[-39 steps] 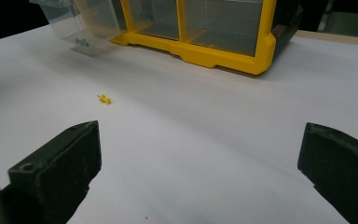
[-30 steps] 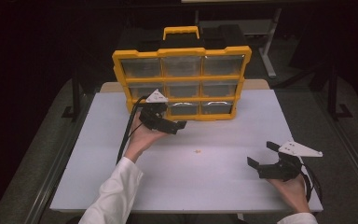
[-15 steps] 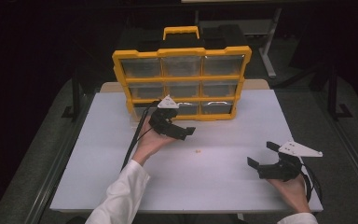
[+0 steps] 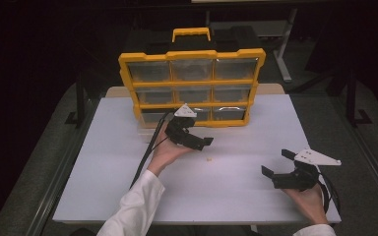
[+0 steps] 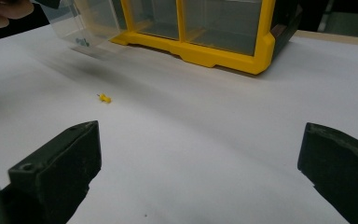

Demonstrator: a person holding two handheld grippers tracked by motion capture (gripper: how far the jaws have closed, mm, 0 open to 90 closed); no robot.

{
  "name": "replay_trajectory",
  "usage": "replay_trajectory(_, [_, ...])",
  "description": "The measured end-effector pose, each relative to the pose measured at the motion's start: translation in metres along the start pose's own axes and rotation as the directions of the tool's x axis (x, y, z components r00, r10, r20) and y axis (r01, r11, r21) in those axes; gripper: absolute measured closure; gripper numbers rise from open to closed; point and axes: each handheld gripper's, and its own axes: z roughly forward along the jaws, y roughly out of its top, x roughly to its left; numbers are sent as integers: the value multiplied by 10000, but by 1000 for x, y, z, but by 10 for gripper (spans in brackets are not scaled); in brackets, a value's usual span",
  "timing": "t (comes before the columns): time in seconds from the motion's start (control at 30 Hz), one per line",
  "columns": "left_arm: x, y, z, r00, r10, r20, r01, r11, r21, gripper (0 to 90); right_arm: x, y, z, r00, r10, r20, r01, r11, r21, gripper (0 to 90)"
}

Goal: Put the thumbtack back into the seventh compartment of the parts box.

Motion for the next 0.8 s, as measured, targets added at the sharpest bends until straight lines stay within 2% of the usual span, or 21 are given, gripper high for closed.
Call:
replay_trajectory(0.17, [-4,-4,10,9999,154,15,-155,9991,393,45,0,0,0,10000,1,3,-1,10000,-18,0])
replay_trajectory(0.33, [-6,-7,16,9998,141,114,-147,9981,591,45,-1,-1,-1,10000,2,1,-2,10000,-8,0])
replay_trajectory(0.53, [-11,-10,24,9992,394,-3,-392,9937,1050,49,-1,-1,-1,10000,-6,0,6,10000,-5,0])
replay_trajectory(0.8, [-9,-14,33,9987,222,468,-289,9886,1479,70,-1,-2,0,10000,-27,-38,28,10000,69,0])
